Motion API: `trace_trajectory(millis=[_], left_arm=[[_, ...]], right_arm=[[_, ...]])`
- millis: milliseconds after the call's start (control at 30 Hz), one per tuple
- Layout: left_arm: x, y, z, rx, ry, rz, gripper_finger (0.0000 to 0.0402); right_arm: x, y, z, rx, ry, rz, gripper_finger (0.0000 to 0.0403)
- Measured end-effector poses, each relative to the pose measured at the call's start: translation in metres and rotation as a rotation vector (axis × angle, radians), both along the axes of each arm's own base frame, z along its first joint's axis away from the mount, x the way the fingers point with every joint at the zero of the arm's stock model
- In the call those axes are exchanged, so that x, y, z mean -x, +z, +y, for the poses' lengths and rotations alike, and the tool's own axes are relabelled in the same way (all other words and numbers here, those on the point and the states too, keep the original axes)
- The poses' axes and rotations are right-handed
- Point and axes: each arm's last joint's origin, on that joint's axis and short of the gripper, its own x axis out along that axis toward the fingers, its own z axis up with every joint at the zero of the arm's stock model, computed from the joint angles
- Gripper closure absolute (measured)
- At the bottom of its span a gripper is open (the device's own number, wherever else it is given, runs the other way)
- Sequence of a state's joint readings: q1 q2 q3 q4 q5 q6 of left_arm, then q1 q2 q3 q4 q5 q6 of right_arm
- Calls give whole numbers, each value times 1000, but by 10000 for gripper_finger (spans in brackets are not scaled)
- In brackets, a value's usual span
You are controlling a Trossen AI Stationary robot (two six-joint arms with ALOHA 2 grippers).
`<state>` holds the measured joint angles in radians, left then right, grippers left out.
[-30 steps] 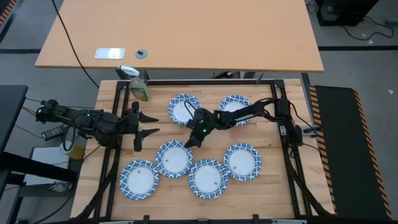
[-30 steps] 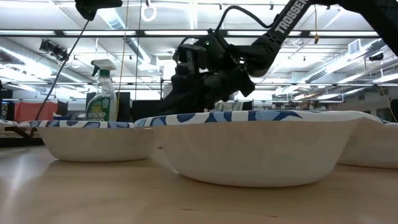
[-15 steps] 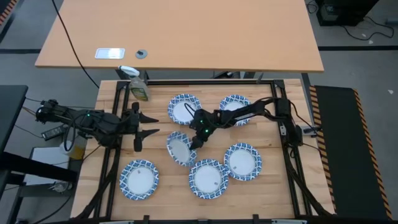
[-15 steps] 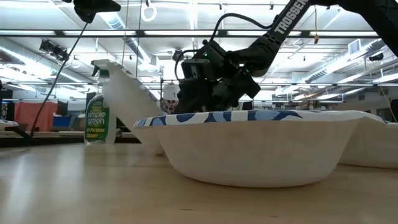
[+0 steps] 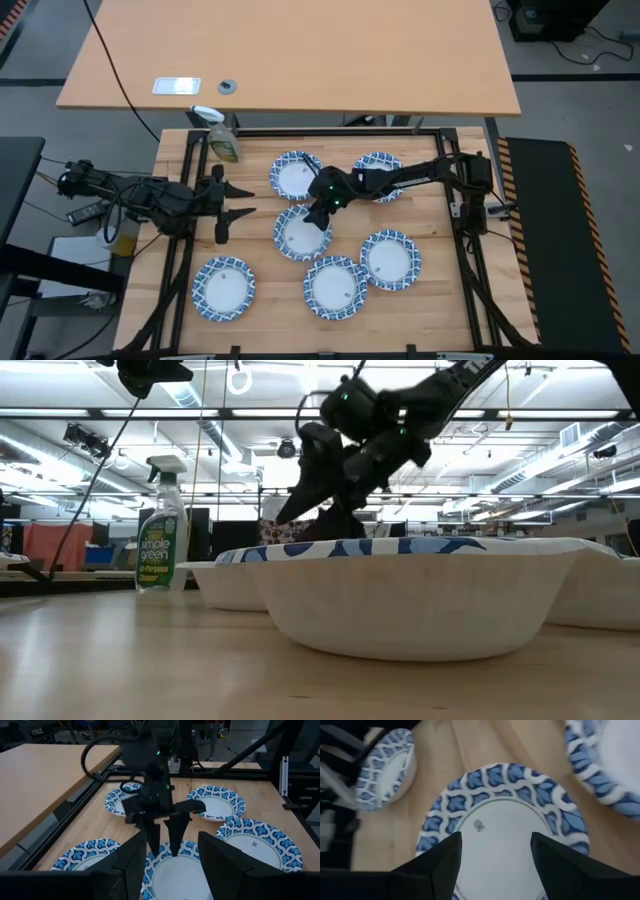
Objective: Nest bowls inside each other
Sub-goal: Stack the blue patterned bowl on top of the blue patterned bowl
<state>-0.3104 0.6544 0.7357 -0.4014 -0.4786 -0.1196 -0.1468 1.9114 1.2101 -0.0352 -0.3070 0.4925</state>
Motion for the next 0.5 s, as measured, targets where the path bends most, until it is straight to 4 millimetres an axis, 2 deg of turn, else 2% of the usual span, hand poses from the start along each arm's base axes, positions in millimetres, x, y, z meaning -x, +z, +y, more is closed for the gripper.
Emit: trace_trajectory(millis=[233,500], left_arm=[[0,0,0,-6,-1,3,221],[0,0,1,-36,16,5,221]], right_arm=[[19,-8,-1,128,-72,235,159],[18,-18,5,99,-38,275,169]])
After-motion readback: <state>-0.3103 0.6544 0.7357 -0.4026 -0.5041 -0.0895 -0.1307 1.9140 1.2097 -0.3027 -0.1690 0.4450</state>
